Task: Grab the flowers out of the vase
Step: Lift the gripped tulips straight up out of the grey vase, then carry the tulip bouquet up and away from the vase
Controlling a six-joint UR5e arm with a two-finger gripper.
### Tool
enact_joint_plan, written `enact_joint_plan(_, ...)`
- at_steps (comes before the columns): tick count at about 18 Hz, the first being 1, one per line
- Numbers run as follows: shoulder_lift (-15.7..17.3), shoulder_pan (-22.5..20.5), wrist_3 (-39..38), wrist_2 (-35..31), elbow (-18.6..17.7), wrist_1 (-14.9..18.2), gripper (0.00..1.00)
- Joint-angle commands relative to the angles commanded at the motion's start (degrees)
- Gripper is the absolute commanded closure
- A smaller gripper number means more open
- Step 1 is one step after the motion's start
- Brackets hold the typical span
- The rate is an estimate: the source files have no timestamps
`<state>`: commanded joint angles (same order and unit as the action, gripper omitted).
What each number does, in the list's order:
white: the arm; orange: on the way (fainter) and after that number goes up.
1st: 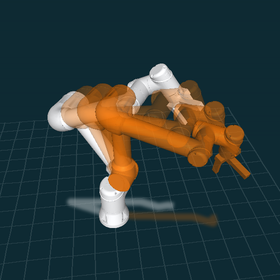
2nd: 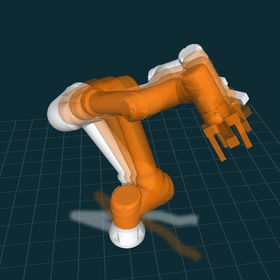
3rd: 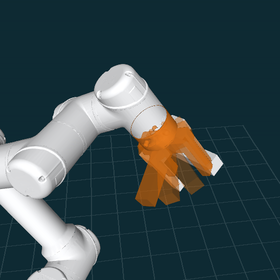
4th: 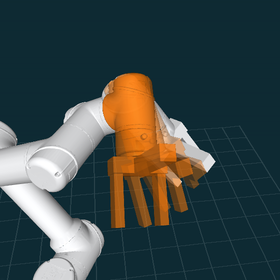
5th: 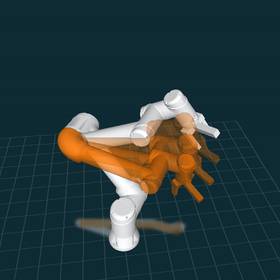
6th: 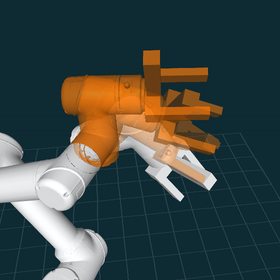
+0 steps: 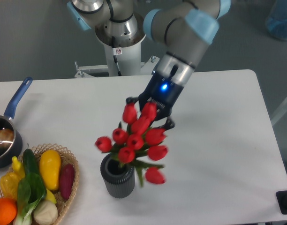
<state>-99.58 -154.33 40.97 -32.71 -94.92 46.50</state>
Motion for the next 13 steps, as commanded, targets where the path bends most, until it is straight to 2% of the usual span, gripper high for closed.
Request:
enact_joint_plan(8, 0.9, -5.4, -3.5, 5.0, 0.6, 0.1, 1.00)
enact_joint_plan(13, 2.1, -8.8, -2.5, 4.4, 0.6, 0.3, 1.00)
